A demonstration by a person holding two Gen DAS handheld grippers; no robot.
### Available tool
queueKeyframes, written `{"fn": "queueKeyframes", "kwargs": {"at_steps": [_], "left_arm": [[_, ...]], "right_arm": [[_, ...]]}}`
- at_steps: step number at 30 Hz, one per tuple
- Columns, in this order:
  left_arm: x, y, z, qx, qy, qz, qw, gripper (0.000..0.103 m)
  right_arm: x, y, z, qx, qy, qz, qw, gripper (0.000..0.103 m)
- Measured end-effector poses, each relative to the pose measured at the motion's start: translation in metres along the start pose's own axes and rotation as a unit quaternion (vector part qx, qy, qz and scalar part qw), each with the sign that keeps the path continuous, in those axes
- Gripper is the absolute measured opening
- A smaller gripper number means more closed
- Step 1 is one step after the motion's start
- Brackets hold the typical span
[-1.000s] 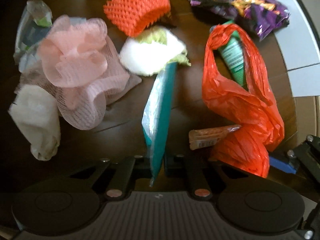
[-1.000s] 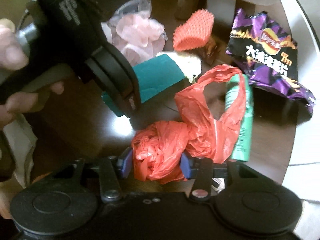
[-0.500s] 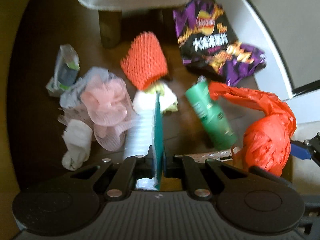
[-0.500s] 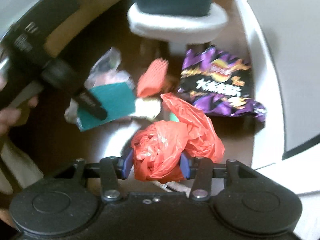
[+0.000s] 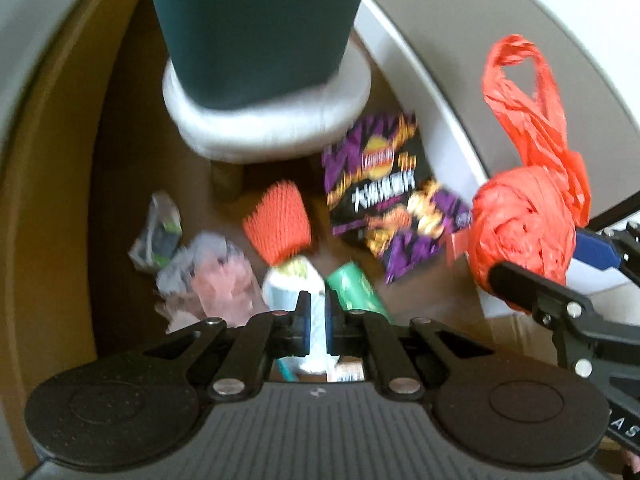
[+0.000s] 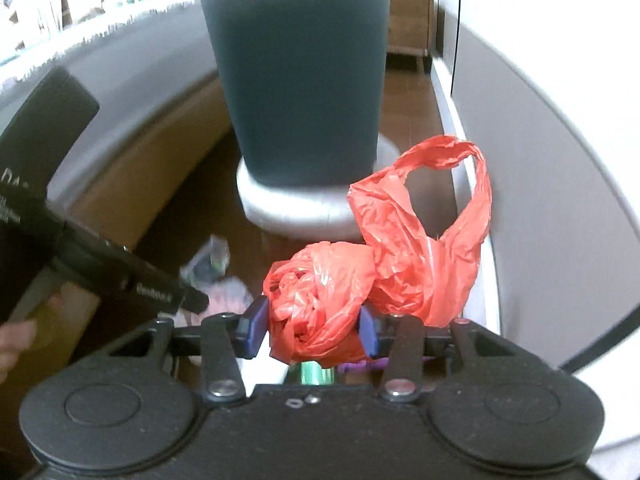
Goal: Collect trash
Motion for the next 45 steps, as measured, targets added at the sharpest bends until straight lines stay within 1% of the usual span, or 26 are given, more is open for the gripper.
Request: {"fn": "queueKeyframes", "kwargs": {"at_steps": [4, 6, 8, 10, 12, 14, 17, 18, 19, 20, 21, 22, 26, 31, 33, 35, 38, 41, 45], "left_arm": [[-0.015, 0.029, -0.003, 0.014, -0.004, -0.031, 0.9994, 0.006], [-0.019, 0.032, -0.005, 0.031, -0.006, -0.031, 0.9990, 0.006], [-0.018, 0.027, -0.003, 0.033, -0.007, -0.028, 0.9990, 0.006], [-0.012, 0.011, -0.004, 0.037, -0.008, -0.007, 0.9993, 0.006], [-0.004, -0.010, -0.001, 0.051, -0.006, 0.020, 0.9985, 0.007], [0.002, -0.032, 0.006, 0.046, 0.003, 0.040, 0.9981, 0.008], [0.011, -0.067, 0.016, 0.046, 0.008, 0.078, 0.9959, 0.016], [0.013, -0.079, 0.021, 0.045, 0.013, 0.088, 0.9950, 0.024], [0.014, -0.090, 0.024, 0.046, 0.016, 0.093, 0.9944, 0.038], [0.016, -0.097, 0.026, 0.048, 0.019, 0.095, 0.9941, 0.050], [0.017, -0.106, 0.029, 0.050, 0.022, 0.096, 0.9939, 0.074], [0.018, -0.113, 0.030, 0.054, 0.024, 0.096, 0.9937, 0.083], [0.022, -0.147, 0.026, 0.075, 0.023, 0.114, 0.9904, 0.083], [0.034, -0.192, 0.026, 0.049, 0.020, 0.133, 0.9897, 0.083], [0.038, -0.206, 0.021, 0.055, 0.015, 0.145, 0.9878, 0.083], [0.043, -0.216, 0.014, 0.065, 0.010, 0.157, 0.9855, 0.083], [0.045, -0.229, 0.012, 0.043, 0.006, 0.161, 0.9860, 0.083], [0.045, -0.240, 0.012, 0.045, 0.024, 0.168, 0.9845, 0.083], [0.045, -0.252, 0.012, 0.031, 0.029, 0.174, 0.9838, 0.083]], "right_arm": [[-0.028, 0.023, -0.004, 0.003, 0.005, -0.041, 0.999, 0.044], [-0.035, 0.027, -0.006, 0.005, 0.008, -0.049, 0.999, 0.044], [-0.036, 0.026, -0.009, 0.008, 0.012, -0.052, 0.999, 0.044], [-0.031, 0.024, -0.011, 0.011, 0.013, -0.049, 0.999, 0.045], [-0.025, 0.017, -0.013, 0.012, 0.012, -0.039, 0.999, 0.045], [-0.021, 0.012, -0.009, 0.010, 0.005, -0.028, 1.000, 0.045], [-0.015, 0.003, -0.008, 0.006, 0.004, -0.015, 1.000, 0.045], [-0.014, 0.002, -0.007, 0.004, 0.005, -0.012, 1.000, 0.045], [-0.013, -0.001, -0.008, 0.003, 0.004, -0.010, 1.000, 0.045], [-0.013, -0.004, -0.008, 0.002, 0.003, -0.008, 1.000, 0.045], [-0.015, -0.006, -0.010, -0.001, 0.002, -0.006, 1.000, 0.045], [-0.013, -0.009, -0.010, -0.004, 0.001, -0.005, 1.000, 0.045], [-0.009, -0.014, -0.013, -0.004, 0.000, 0.000, 1.000, 0.045], [-0.005, -0.025, -0.014, -0.006, -0.005, 0.015, 1.000, 0.045], [-0.003, -0.029, -0.014, -0.006, -0.004, 0.020, 1.000, 0.045], [-0.001, -0.032, -0.014, -0.006, -0.006, 0.024, 1.000, 0.045], [-0.001, -0.037, -0.015, -0.008, -0.008, 0.030, 0.999, 0.045], [0.003, -0.040, -0.013, -0.010, -0.009, 0.033, 0.999, 0.045], [0.007, -0.042, -0.013, -0.010, -0.009, 0.036, 0.999, 0.045]]}}
Point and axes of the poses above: each gripper's, at about its wrist camera, not at the fingertips, and y roughly against the way its jaws point, z to its left, x to its underside, the point moved 10 cm from there along -y, roughly the way its jaws point, and after that the axes turned 12 degrees about z, right-handed, at the moved point
